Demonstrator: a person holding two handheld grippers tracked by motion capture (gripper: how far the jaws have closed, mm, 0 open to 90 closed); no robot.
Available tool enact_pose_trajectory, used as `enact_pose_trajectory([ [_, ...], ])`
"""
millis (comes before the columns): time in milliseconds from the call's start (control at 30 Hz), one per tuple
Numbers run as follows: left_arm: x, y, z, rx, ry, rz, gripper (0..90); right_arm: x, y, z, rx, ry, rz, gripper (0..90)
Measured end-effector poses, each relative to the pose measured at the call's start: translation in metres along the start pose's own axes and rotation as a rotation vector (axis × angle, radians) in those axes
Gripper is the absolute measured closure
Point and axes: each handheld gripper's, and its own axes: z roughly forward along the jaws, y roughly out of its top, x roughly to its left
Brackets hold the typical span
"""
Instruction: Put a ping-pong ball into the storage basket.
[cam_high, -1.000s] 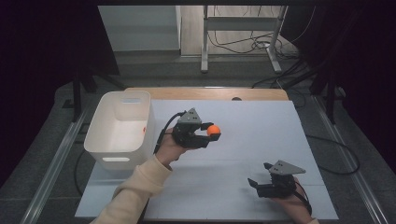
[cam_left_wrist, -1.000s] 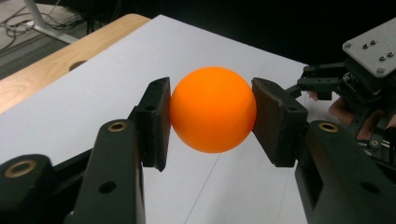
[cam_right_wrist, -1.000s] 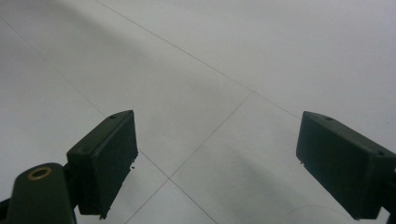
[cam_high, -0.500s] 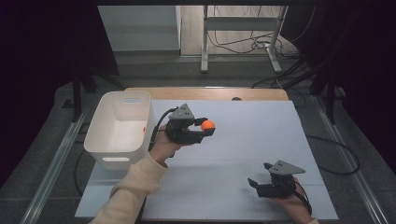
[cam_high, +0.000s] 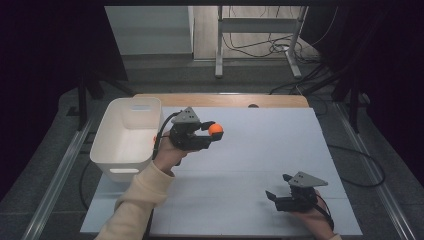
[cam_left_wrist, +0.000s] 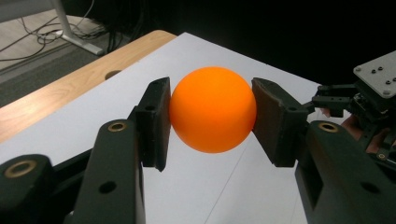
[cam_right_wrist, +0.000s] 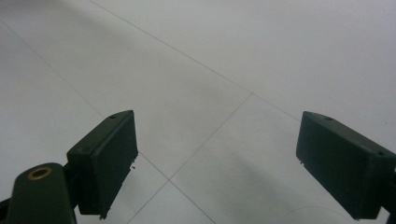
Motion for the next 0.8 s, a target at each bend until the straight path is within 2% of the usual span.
enact_pose_trajectory([
  [100, 0.002, 0.000, -0.003, -0.004, 0.008, -0.003, 50.1, 0.000, 0.000, 0.000, -0.001, 0.001, 0.001, 13.1],
  [400, 0.015, 0.000, -0.022, -0.024, 0.070, -0.030, 50.1, 0.000, 0.000, -0.001, -0.011, -0.002, 0.002, 13.1],
  [800, 0.023, -0.001, -0.033, -0.033, 0.102, -0.045, 50.0, 0.000, 0.000, -0.001, -0.014, -0.002, 0.003, 13.1],
])
